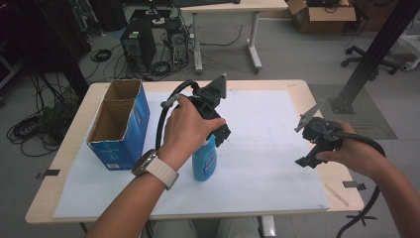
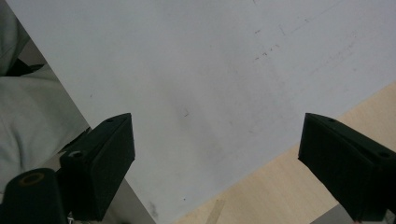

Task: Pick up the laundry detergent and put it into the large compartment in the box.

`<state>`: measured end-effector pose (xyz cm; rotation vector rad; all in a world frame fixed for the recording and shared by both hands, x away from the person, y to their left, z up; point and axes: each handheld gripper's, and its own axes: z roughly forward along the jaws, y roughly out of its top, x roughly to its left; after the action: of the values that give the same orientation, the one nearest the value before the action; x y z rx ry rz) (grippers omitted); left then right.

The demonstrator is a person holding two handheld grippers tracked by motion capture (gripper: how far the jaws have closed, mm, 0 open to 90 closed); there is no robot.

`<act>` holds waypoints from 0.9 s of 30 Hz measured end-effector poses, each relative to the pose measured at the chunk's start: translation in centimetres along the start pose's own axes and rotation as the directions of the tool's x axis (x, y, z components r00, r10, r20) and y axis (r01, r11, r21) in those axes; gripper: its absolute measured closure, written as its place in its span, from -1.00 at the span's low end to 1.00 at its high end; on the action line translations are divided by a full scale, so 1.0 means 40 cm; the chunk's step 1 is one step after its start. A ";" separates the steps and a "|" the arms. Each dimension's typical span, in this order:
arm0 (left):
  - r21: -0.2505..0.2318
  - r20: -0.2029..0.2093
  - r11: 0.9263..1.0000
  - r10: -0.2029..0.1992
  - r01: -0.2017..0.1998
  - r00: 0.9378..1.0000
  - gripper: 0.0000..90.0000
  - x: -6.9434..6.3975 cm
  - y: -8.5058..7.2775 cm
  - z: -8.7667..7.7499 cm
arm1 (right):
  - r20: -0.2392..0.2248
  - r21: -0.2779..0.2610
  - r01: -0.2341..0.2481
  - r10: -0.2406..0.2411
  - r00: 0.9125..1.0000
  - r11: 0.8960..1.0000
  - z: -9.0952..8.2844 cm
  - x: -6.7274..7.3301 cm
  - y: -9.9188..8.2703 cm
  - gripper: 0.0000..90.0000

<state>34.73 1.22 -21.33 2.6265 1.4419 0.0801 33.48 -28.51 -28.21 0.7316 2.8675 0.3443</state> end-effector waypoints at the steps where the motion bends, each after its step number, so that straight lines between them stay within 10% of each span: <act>1: -0.003 0.003 1.000 -0.004 0.004 1.000 -0.84 0.000 0.001 0.003 | 0.001 0.000 -0.002 0.002 1.000 1.000 0.000 0.000 0.000 -0.76; 27: 0.023 -0.022 0.999 -0.033 0.034 0.999 -0.84 0.005 0.004 0.098 | -0.005 -0.002 -0.007 0.007 1.000 1.000 0.012 -0.003 -0.006 -0.76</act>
<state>35.42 0.91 -25.19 2.6262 1.5021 0.0885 33.60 -28.68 -28.74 0.7422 2.8697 0.3503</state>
